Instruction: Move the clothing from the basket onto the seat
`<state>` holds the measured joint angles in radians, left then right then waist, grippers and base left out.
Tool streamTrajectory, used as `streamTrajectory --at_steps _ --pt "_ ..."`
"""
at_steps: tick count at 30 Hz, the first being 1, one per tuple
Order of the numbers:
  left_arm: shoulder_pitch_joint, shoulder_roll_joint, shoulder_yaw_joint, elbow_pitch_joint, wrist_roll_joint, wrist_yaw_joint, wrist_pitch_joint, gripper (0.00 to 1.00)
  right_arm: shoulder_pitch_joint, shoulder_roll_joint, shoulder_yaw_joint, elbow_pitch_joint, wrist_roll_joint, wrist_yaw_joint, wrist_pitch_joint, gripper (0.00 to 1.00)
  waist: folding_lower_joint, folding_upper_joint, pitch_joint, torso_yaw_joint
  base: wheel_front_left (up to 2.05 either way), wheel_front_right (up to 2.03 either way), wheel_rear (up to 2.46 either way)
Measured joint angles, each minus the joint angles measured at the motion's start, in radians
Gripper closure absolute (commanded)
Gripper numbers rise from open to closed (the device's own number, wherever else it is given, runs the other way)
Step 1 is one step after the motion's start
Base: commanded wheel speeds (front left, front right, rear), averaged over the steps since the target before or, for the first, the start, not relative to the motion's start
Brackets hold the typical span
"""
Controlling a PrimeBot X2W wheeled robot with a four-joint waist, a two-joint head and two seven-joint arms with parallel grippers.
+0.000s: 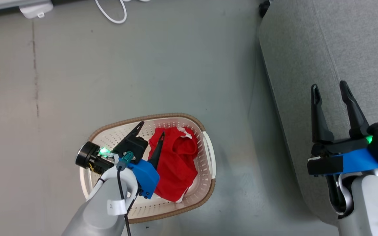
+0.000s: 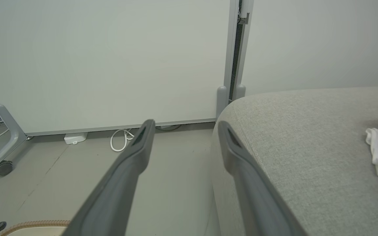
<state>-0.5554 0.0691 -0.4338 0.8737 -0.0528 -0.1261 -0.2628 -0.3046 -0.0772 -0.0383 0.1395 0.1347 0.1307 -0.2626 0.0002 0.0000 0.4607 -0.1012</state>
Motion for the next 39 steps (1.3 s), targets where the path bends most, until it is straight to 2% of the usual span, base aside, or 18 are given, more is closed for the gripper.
streamTrajectory --at_steps 19,27,39 --pt "-0.179 -0.011 -0.241 0.325 -0.128 -0.003 0.011 0.0 -0.099 -0.032 0.02 -0.04 0.0 0.0 0.0 0.0 -0.0001 0.0 0.202 -0.007 0.0 0.0 0.0" --pt "-0.238 -0.013 -0.309 0.374 -0.193 -0.003 0.054 0.0 -0.13 -0.043 0.019 -0.062 0.0 0.0 0.0 0.0 -0.0001 0.0 0.286 -0.004 0.0 0.0 0.0" --pt "-0.303 -0.012 -0.356 0.396 -0.307 -0.003 0.139 0.0 -0.162 -0.049 0.012 -0.093 -0.002 0.0 0.0 0.0 -0.0001 -0.0001 0.398 -0.008 0.0 0.0 0.0"
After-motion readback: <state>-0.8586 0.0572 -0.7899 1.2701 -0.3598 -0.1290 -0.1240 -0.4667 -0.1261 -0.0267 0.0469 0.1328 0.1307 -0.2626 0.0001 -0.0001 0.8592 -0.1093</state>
